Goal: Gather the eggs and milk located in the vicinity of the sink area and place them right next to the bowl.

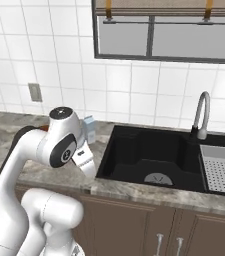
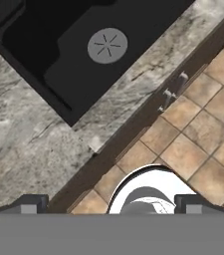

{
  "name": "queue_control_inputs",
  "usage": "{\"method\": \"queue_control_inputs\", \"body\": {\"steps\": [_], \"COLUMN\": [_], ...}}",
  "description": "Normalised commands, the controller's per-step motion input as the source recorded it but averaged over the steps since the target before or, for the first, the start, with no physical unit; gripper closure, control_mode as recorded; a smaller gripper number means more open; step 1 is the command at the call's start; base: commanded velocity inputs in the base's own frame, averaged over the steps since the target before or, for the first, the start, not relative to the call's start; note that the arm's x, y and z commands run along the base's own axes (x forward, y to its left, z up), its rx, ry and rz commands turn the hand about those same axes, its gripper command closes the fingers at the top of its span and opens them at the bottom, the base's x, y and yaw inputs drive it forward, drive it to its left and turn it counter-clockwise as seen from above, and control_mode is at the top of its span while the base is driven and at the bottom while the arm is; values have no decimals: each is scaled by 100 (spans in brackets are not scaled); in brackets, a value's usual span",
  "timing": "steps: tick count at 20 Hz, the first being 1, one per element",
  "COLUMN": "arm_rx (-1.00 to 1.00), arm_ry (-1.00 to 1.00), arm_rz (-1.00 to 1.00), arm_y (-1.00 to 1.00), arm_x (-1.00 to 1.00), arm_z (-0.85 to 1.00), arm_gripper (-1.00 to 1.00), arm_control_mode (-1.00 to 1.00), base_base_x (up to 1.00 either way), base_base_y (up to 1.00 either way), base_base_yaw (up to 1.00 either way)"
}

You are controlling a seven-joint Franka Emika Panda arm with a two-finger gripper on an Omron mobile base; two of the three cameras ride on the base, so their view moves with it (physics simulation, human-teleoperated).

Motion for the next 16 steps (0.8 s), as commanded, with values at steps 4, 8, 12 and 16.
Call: {"method": "queue_control_inputs", "body": {"steps": [4,8,12,16], "arm_rx": [0,0,0,0], "arm_ry": [0,0,0,0], "arm_rz": [0,0,0,0], "arm_y": [0,0,0,0], "arm_x": [0,0,0,0], "arm_z": [0,0,0,0], "arm_gripper": [-100,-100,-100,-100], "arm_control_mode": [100,100,100,100], "base_base_x": [-9,-12,-20,-14], "base_base_y": [-69,-73,-80,-78], "base_base_yaw": [0,0,2,1]}}
